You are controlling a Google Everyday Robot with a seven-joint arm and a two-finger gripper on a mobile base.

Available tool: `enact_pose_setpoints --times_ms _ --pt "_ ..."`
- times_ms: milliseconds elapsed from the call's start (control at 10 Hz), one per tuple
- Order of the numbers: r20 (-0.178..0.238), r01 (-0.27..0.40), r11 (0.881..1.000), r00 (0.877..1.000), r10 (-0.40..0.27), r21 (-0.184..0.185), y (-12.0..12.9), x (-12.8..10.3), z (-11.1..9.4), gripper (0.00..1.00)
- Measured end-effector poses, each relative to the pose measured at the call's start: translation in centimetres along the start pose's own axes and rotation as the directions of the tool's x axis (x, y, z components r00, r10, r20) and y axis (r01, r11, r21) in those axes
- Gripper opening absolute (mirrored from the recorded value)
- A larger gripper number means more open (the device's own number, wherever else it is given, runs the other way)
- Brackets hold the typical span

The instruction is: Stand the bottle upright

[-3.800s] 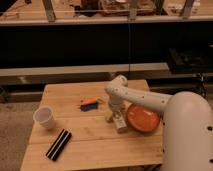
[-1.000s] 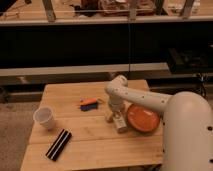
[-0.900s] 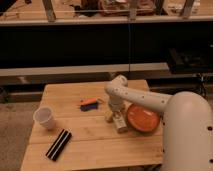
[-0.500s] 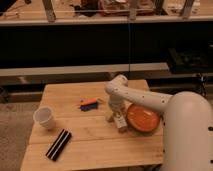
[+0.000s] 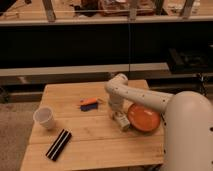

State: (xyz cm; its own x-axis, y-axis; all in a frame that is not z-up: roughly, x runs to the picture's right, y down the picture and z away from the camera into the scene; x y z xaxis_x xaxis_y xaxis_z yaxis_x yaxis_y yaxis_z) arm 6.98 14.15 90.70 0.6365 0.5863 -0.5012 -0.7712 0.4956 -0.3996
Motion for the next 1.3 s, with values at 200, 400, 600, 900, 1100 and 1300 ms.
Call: enact_pose_setpoints --times_ms 200,400,600,900,1100,1300 --pt "-0.002 0.003 1.000 1.000 -0.003 0.004 0.2 0.4 -0.3 0.00" --pt "0.022 0.028 0.999 0.999 -0.029 0.019 2.0 0.2 -2.4 0.00" --pt "0.068 0.089 0.996 0.994 -0.091 0.026 4.7 0.1 -6.2 0.00" --pt "0.150 0.202 0.979 0.968 -0.202 0.015 7.9 0.1 -9.2 0.00" --pt "0.298 0.340 0.941 0.897 -0.325 0.003 8.7 0.8 -10.7 0.00" --pt "0.491 0.504 0.862 0.762 -0.422 -0.042 9.0 1.8 -11.8 0.00"
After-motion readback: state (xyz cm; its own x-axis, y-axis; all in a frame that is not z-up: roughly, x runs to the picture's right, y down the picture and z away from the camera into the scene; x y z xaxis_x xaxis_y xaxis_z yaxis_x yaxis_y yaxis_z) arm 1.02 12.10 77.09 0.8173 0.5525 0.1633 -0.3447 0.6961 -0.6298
